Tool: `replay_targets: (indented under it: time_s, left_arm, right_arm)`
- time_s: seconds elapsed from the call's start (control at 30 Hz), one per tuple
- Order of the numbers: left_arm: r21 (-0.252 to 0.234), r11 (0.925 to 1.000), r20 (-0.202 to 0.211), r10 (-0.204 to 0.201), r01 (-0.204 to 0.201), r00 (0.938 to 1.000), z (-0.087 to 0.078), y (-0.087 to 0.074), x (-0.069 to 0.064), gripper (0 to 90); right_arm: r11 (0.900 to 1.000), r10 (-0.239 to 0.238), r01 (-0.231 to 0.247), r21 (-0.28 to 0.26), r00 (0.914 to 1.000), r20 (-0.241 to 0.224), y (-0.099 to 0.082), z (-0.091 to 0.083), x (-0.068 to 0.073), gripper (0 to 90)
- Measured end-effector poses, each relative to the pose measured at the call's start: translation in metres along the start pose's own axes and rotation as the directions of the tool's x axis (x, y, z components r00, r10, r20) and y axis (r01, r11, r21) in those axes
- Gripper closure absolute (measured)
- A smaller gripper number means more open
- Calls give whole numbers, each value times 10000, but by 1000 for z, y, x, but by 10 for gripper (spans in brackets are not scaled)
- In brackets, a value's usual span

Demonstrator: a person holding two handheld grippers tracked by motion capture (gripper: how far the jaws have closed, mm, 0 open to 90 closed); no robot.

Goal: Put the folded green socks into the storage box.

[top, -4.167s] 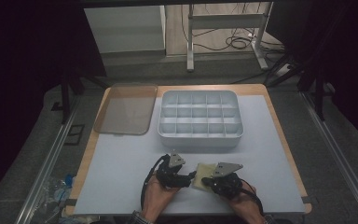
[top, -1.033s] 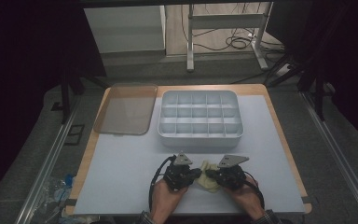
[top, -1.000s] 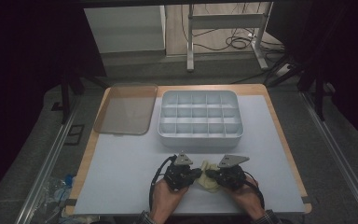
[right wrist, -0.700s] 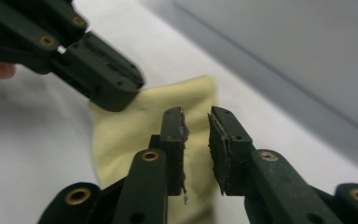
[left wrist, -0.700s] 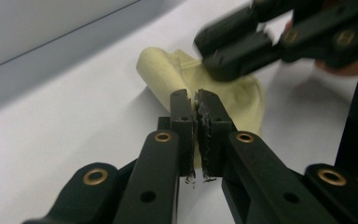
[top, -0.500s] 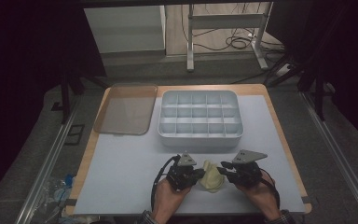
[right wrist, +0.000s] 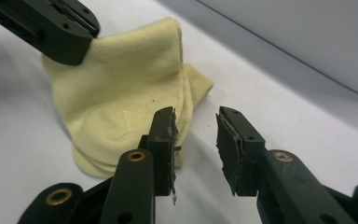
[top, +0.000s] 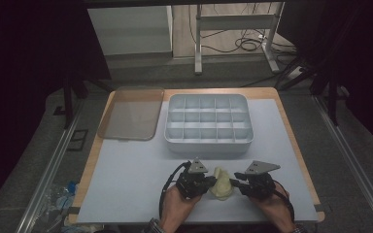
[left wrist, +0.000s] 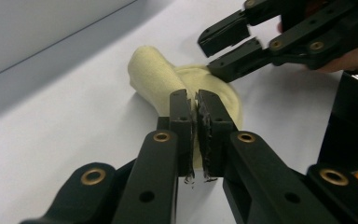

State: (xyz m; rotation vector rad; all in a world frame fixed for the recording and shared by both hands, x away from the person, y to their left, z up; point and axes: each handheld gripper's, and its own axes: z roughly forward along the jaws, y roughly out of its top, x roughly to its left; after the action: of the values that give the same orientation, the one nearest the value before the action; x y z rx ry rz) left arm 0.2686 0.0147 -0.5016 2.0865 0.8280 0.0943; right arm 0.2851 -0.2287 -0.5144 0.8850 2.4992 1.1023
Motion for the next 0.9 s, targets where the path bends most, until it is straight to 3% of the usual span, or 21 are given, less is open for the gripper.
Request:
replay_targets:
  time_s: [0.63,0.9]
  left_arm:
    - [83,9999,884,130,-138,9960,16,2,-15,845]
    - [265,9994,1144,186,-218,9933,29,1,-21,824]
  right_arm:
    - [9996,265,-265,27,9996,-53,-4,3,-6,649]
    - [9989,436,-431,-182,9987,266,-2,-6,-16,606]
